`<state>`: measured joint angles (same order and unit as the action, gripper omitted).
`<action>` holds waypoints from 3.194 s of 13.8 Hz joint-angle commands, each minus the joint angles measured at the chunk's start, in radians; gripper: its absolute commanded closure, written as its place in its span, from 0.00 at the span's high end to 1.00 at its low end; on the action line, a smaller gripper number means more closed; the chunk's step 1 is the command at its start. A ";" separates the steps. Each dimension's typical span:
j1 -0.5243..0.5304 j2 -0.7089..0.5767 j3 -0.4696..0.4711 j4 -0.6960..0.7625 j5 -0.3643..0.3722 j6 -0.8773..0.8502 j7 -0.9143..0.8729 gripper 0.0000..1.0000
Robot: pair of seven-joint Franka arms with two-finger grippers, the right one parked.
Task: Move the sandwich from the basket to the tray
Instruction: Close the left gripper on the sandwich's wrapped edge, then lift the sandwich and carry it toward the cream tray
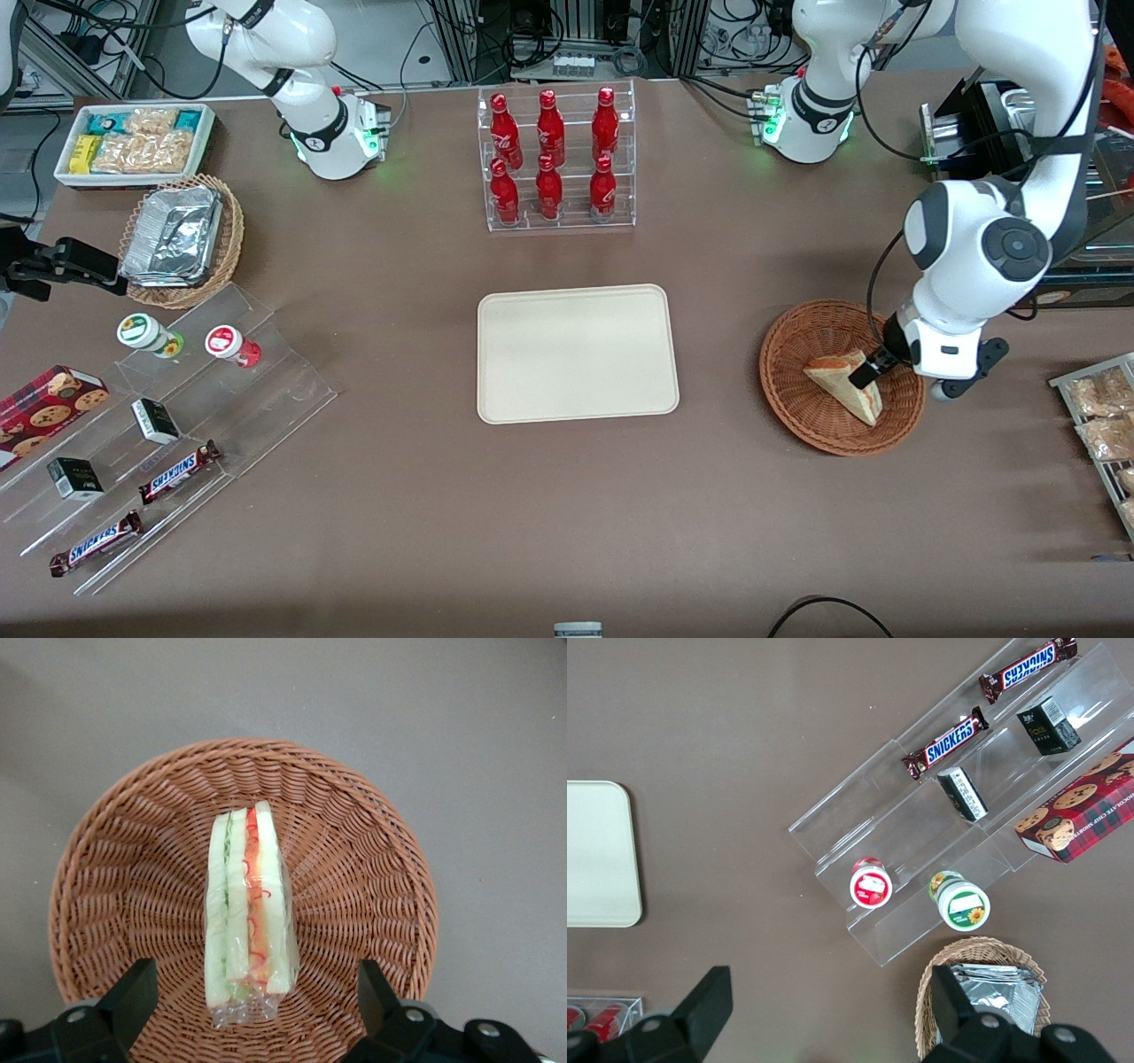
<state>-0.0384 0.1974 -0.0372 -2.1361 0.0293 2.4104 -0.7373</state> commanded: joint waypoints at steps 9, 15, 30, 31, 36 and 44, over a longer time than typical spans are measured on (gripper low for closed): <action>0.003 0.056 0.000 -0.073 -0.006 0.148 -0.020 1.00; 0.003 0.091 0.000 -0.102 -0.006 0.208 -0.022 0.90; -0.090 0.132 -0.234 0.442 0.084 -0.367 -0.033 0.00; -0.134 0.148 -0.234 0.465 0.084 -0.369 -0.037 0.00; -0.325 0.238 -0.234 0.553 0.072 -0.376 -0.047 0.00; -0.520 0.462 -0.231 0.682 0.115 -0.363 -0.137 0.00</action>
<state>-0.5240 0.6027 -0.2797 -1.5203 0.1080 2.0674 -0.8524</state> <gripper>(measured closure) 0.828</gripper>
